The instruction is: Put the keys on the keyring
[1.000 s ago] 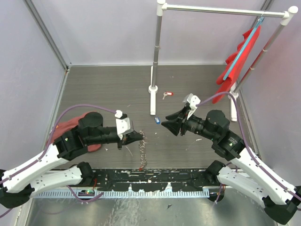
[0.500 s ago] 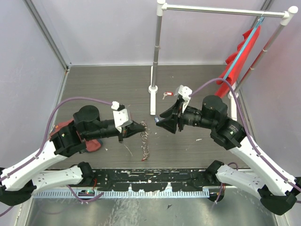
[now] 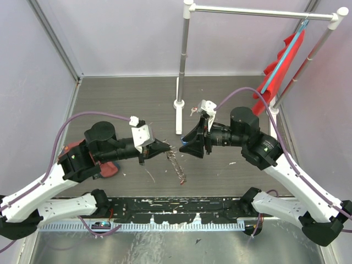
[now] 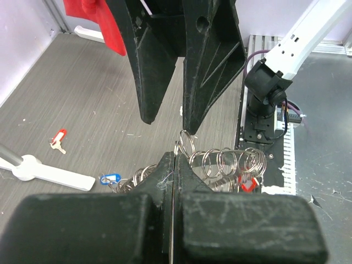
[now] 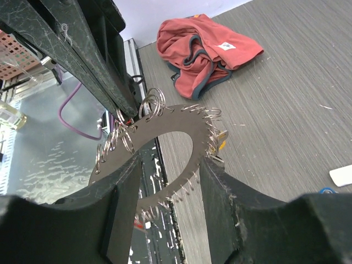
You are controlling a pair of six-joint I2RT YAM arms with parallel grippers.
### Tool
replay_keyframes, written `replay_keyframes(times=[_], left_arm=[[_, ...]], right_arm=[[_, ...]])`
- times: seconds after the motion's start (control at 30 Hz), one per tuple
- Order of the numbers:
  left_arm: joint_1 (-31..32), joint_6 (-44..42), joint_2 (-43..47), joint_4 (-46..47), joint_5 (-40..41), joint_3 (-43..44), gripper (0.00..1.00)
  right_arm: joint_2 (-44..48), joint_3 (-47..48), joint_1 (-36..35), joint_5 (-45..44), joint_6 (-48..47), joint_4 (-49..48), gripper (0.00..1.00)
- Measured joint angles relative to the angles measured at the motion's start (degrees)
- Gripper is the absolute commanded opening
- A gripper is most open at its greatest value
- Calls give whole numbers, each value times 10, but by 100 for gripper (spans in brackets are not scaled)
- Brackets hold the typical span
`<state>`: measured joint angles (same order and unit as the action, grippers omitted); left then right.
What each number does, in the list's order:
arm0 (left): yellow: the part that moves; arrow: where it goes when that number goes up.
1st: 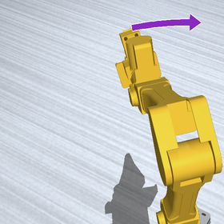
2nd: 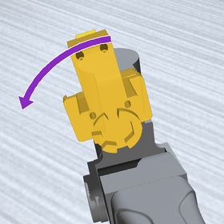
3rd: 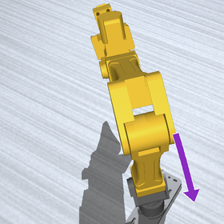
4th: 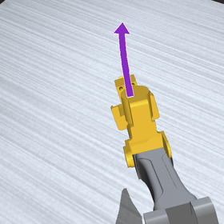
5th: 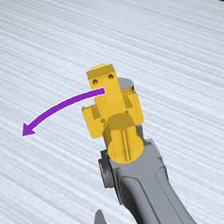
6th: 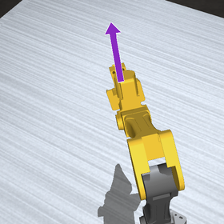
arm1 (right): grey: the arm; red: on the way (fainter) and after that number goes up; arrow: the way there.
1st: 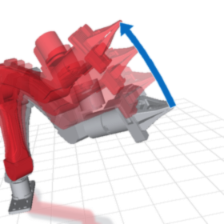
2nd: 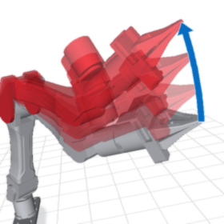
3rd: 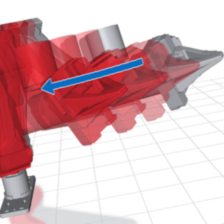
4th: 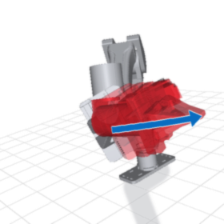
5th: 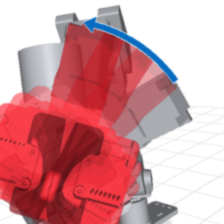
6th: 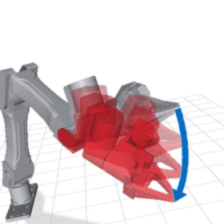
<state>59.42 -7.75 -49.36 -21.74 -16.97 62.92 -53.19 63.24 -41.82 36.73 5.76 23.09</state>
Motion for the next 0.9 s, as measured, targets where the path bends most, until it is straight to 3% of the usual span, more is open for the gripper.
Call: replay_keyframes(times=[0.9], left_arm=[[0,2,-26,4,-7,14,0]], right_arm=[[-5,9,0,54,8,5,53]])
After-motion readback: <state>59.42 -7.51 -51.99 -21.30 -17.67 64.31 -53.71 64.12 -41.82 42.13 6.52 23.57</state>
